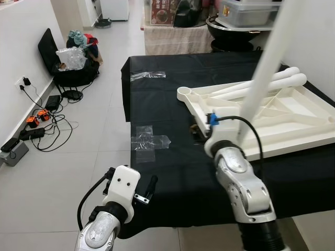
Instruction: Building children table
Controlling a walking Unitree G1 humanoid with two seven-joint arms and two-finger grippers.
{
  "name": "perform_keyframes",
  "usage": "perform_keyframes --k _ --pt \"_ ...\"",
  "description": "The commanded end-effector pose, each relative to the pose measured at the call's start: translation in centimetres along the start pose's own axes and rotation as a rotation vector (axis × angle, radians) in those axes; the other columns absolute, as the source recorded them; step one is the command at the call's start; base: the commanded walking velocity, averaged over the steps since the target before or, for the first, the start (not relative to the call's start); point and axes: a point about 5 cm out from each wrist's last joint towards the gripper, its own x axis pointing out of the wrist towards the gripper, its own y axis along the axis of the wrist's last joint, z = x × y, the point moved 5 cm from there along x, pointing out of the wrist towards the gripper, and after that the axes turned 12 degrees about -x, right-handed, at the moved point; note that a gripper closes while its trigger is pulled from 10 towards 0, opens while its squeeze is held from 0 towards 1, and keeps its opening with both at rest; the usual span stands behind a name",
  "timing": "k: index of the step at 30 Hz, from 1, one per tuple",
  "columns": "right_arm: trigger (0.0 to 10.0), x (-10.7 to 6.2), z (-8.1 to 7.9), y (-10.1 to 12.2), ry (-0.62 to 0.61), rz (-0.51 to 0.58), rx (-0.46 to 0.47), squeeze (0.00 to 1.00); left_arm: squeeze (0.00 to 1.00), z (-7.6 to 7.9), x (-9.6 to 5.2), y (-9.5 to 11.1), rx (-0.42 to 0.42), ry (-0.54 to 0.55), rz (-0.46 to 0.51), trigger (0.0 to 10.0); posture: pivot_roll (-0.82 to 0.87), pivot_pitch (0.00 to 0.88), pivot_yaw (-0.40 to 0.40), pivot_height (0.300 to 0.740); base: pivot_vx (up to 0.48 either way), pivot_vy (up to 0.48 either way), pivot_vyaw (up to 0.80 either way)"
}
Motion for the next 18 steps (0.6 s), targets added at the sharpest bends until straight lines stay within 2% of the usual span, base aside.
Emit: perform_keyframes --k 1,4,5,7,8,9,10,11,12,14,16,18 --pt "10.0 0.2 2.1 -1.4 -0.096 -0.044 -0.035 0.0 0.0 0.2 -0.1 -0.3 -0.007 -0.008 -0.012 10.0 0.03 0.018 -0.057 0.74 0.0 0.0 0.0" --pt "10.0 0.7 4.5 -3.0 -0.196 -0.086 -0.084 0.0 0.0 0.2 -0.1 -0.3 -0.006 -0.01 -0.014 10.0 0.03 0.02 -0.054 0.74 0.0 0.0 0.0" --pt "10.0 0.7 4.5 -3.0 -0.196 -0.086 -0.084 0.0 0.0 0.2 -0.1 -0.3 -0.006 -0.01 -0.014 10.0 0.03 0.02 -0.054 0.74 0.0 0.0 0.0" --pt "10.0 0.9 5.9 -4.1 -0.245 -0.135 -0.166 0.0 0.0 0.2 -0.1 -0.3 -0.005 -0.011 -0.015 10.0 0.03 0.019 -0.056 0.74 0.0 0.0 0.0" --pt "10.0 0.9 5.9 -4.1 -0.245 -0.135 -0.166 0.0 0.0 0.2 -0.1 -0.3 -0.005 -0.011 -0.015 10.0 0.03 0.019 -0.056 0.74 0.0 0.0 0.0" --pt "10.0 0.9 6.8 -4.6 -0.28 -0.158 -0.199 0.0 0.0 0.2 -0.1 -0.3 -0.005 -0.011 -0.016 10.0 0.03 0.02 -0.055 0.74 0.0 0.0 0.0" --pt "10.0 0.9 6.8 -4.6 -0.28 -0.158 -0.199 0.0 0.0 0.2 -0.1 -0.3 -0.005 -0.011 -0.016 10.0 0.03 0.02 -0.055 0.74 0.0 0.0 0.0" --pt "10.0 0.8 7.7 -4.7 -0.323 -0.175 -0.246 0.0 0.0 0.3 -0.1 -0.4 -0.004 -0.012 -0.017 10.0 0.03 0.02 -0.056 0.74 0.0 0.0 0.0" --pt "10.0 0.8 7.7 -4.7 -0.323 -0.175 -0.246 0.0 0.0 0.3 -0.1 -0.4 -0.004 -0.012 -0.017 10.0 0.03 0.02 -0.056 0.74 0.0 0.0 0.0" --pt "10.0 0.8 8.7 -4.8 -0.366 -0.196 -0.285 0.0 0.0 0.3 -0.2 -0.4 -0.005 -0.012 -0.017 10.0 0.03 0.021 -0.055 0.74 0.0 0.0 0.0" --pt "10.0 0.8 8.9 -4.9 -0.372 -0.199 -0.291 0.0 0.0 0.3 -0.2 -0.4 -0.005 -0.013 -0.017 10.0 0.03 0.021 -0.055 0.74 0.0 0.0 0.0" --pt "10.0 0.8 10.0 -5.1 -0.417 -0.215 -0.323 0.0 0.0 0.4 -0.2 -0.4 -0.006 -0.013 -0.018 10.0 0.03 0.02 -0.058 0.74 0.0 0.0 0.0"
